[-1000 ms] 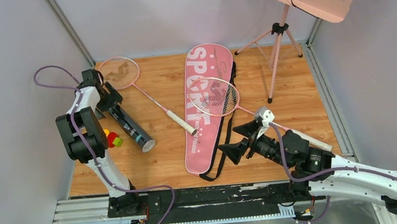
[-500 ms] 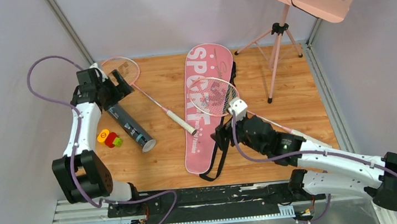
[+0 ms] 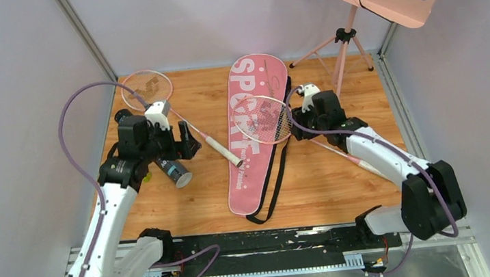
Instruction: Pack up the badminton gear
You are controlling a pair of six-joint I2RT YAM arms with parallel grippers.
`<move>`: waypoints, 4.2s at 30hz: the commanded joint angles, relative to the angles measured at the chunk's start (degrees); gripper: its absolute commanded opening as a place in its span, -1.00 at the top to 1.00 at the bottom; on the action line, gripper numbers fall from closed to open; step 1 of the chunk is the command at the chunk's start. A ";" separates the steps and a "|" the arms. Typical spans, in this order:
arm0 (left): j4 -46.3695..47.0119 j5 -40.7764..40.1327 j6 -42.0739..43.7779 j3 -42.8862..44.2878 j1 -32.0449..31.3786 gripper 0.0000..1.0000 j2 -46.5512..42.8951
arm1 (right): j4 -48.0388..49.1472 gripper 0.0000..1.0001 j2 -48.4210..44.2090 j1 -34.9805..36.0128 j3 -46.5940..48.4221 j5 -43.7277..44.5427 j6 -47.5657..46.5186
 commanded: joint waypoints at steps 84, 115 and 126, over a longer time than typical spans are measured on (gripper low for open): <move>35.44 15.94 -21.76 -5.07 0.05 -0.86 -1.53 | 12.49 1.00 -2.09 15.70 4.63 -19.53 23.60; 53.12 33.46 -28.12 -2.30 0.11 0.29 3.79 | 38.28 1.00 -17.90 14.65 -13.98 -42.30 36.78; 20.01 14.60 -8.38 -2.73 -2.48 -0.56 -0.11 | 22.30 1.00 -16.58 10.46 -10.84 -24.33 39.42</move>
